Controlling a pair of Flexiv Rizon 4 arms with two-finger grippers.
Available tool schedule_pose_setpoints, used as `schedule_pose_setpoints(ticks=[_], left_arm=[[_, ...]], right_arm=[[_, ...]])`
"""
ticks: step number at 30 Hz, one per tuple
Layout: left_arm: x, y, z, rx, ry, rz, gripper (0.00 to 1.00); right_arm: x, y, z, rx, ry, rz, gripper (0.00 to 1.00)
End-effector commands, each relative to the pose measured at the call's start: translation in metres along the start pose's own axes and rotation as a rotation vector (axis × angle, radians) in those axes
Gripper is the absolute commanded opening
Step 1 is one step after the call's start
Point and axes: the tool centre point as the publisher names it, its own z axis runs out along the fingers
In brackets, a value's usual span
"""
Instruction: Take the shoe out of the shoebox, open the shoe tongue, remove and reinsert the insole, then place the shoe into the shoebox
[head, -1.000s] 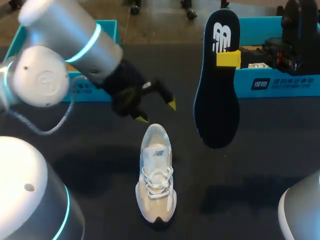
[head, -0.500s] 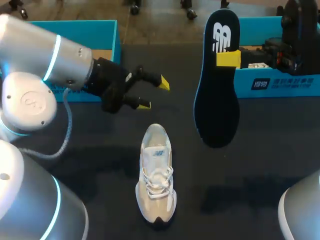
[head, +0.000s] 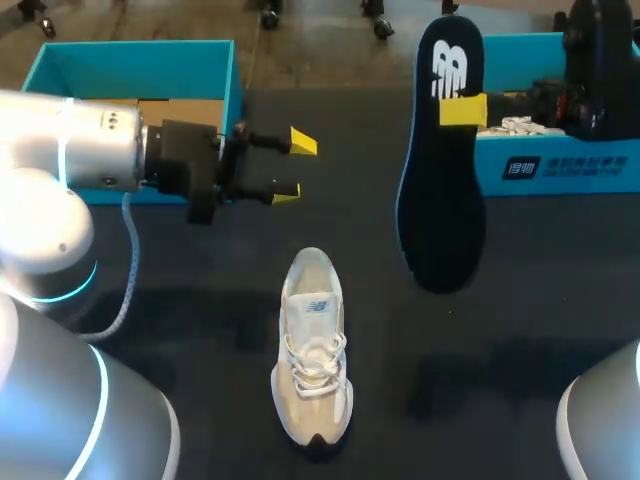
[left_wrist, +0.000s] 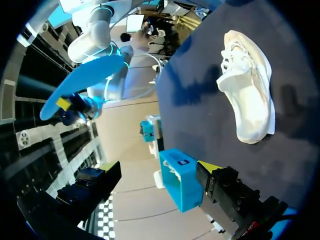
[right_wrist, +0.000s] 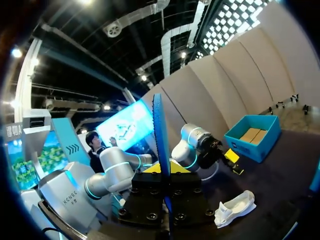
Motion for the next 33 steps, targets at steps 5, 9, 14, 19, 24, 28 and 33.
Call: schedule_pose_setpoints(ticks=[5, 9, 14, 19, 24, 28, 33], left_arm=[[-0.001, -0.001, -0.001, -0.001, -0.024, -0.006, 1.00], [-0.001, -0.001, -0.001, -0.001, -0.024, -0.006, 1.00], [-0.001, -0.001, -0.001, -0.001, -0.024, -0.006, 1.00], [-0.001, 0.000, -0.001, 0.005, -0.060, 0.005, 1.00], [-0.010, 0.000, 0.001, 0.052, -0.149, 0.043, 1.00], [-0.019, -0.002, 0.003, 0.058, -0.189, 0.055, 1.00], [-0.028, -0.004, 0.008, 0.099, -0.224, 0.049, 1.00]], right_arm=[[-0.077, 0.016, 0.002, 0.021, 0.046, 0.093, 0.00], [-0.077, 0.016, 0.002, 0.021, 0.046, 0.093, 0.00], [-0.077, 0.016, 0.002, 0.021, 0.046, 0.093, 0.00], [-0.091, 0.016, 0.006, 0.005, 0.070, 0.115, 0.00], [-0.131, 0.012, 0.012, 0.012, 0.057, 0.275, 0.00], [-0.152, 0.004, 0.015, -0.013, 0.041, 0.349, 0.00], [-0.165, -0.002, 0.014, -0.008, 0.010, 0.415, 0.00]])
